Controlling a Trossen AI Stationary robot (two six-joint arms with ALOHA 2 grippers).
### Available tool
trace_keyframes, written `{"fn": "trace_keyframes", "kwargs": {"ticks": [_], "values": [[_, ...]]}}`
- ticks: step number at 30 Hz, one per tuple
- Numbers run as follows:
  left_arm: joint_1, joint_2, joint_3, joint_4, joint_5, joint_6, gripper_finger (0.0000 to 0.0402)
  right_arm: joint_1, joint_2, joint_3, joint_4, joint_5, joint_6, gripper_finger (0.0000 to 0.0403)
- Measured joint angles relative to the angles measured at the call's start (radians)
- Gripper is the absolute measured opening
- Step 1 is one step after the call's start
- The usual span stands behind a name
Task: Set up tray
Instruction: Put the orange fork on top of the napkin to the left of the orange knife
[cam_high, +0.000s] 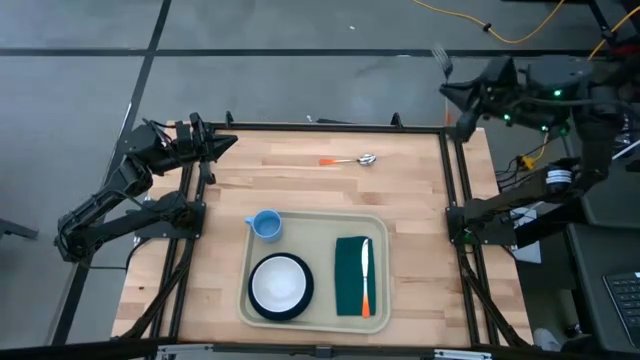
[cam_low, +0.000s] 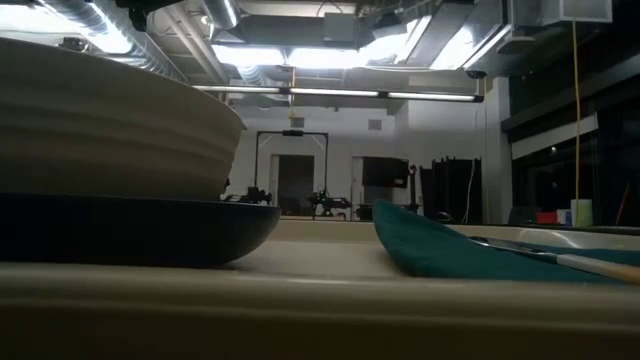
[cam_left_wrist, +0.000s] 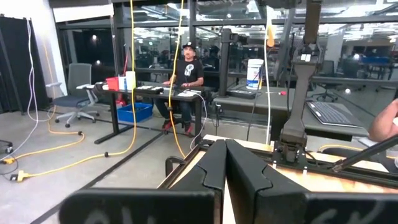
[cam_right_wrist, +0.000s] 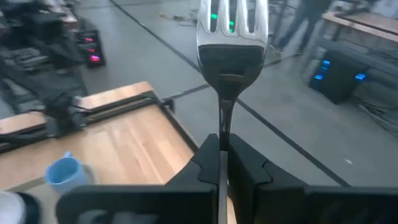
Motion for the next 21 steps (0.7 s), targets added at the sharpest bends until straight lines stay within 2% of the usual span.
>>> {"fn": "trace_keyframes", "kwargs": {"ticks": [3, 5, 8, 12, 21], "values": [[0.0, 0.0, 0.0, 0.006, 0.0, -0.021, 0.0004, 0.001, -0.056, -0.132, 0.093, -0.045, -0.008, 0.0016], [0.0, 0.0, 0.0, 0.023, 0.0, -0.025, 0.0004, 0.001, -0.103, -0.267, 0.192, -0.066, -0.011, 0.0016], [0.0, 0.0, 0.0, 0.04, 0.0, -0.043, 0.0004, 0.001, -0.167, -0.494, 0.435, -0.129, -0.01, 0.0016], [0.0, -0.001, 0.0, 0.057, 0.0, -0.049, 0.0004, 0.001, -0.225, -0.73, 0.728, -0.21, 0.006, 0.0016], [0.0, 0.021, 0.0, 0.046, 0.134, -0.065, 0.0004, 0.002, -0.216, -1.154, 1.277, -0.415, 0.206, 0.0016]]}}
